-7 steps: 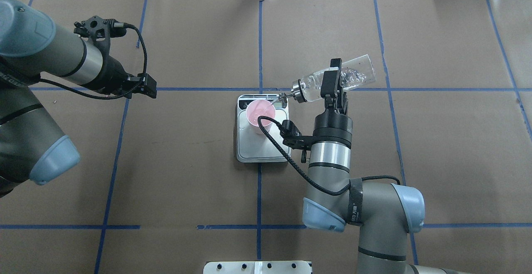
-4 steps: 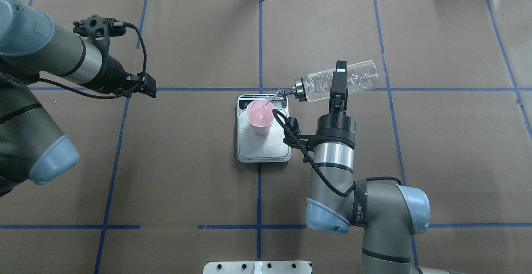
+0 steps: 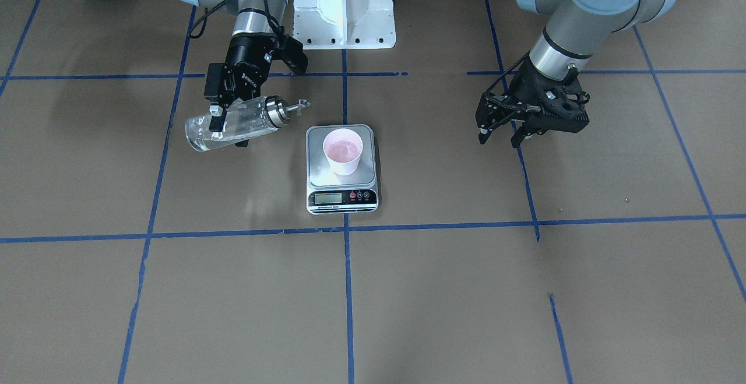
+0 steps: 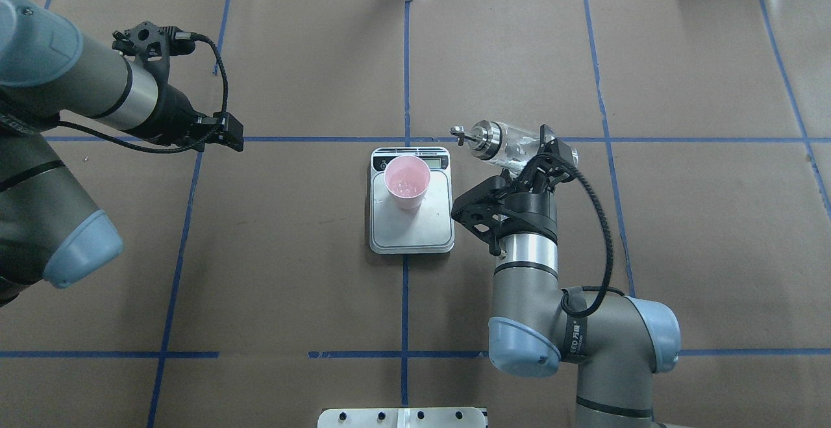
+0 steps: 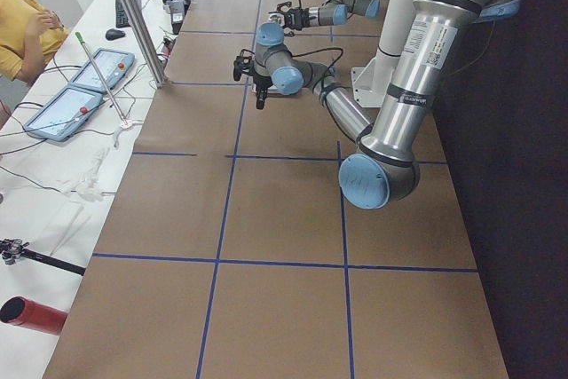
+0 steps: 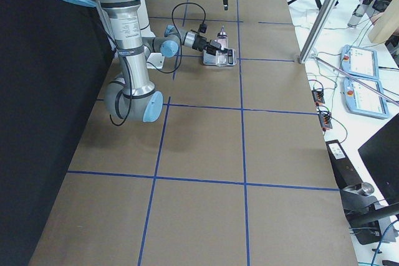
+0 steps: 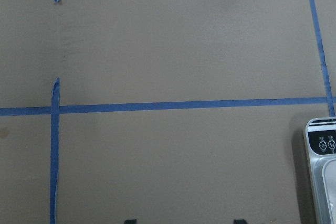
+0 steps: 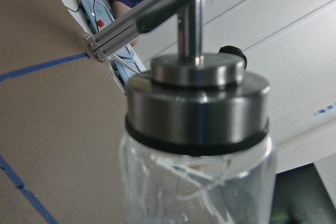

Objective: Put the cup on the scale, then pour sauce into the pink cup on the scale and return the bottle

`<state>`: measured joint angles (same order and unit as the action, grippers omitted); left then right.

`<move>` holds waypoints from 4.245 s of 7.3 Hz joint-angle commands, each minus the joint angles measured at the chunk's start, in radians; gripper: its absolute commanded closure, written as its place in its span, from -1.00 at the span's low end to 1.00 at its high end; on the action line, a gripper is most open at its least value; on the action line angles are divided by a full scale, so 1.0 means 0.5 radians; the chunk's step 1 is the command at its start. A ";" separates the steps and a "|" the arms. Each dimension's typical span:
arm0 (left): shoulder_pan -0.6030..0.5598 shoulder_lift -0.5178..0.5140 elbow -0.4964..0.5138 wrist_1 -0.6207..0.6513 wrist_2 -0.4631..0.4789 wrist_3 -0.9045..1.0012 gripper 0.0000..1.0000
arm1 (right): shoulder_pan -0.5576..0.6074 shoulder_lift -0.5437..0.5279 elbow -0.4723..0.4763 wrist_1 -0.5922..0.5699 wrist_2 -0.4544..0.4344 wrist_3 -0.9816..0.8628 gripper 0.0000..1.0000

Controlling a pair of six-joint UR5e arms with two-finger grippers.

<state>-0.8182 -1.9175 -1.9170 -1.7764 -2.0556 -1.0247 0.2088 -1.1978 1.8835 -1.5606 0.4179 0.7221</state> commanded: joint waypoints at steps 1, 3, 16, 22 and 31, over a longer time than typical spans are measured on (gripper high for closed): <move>0.001 -0.003 -0.001 0.000 0.000 0.000 -0.38 | 0.003 -0.165 -0.009 0.533 0.195 0.365 1.00; 0.001 -0.006 -0.001 -0.003 0.003 0.000 -0.38 | 0.006 -0.221 -0.018 0.841 0.204 0.784 1.00; -0.023 0.009 -0.025 0.000 0.006 0.000 -1.00 | 0.003 -0.721 -0.463 1.415 0.024 1.719 1.00; -0.023 0.009 -0.047 0.003 0.006 -0.031 -1.00 | -0.015 -0.721 -0.408 1.415 0.002 1.719 -1.00; -0.023 0.012 -0.050 0.003 0.006 -0.028 -1.00 | -0.322 -1.362 -0.162 1.546 0.020 1.673 -1.00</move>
<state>-0.8297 -1.9113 -1.9434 -1.7748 -2.0517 -1.0398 0.0521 -1.8010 1.7781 -0.8312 0.3918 1.5732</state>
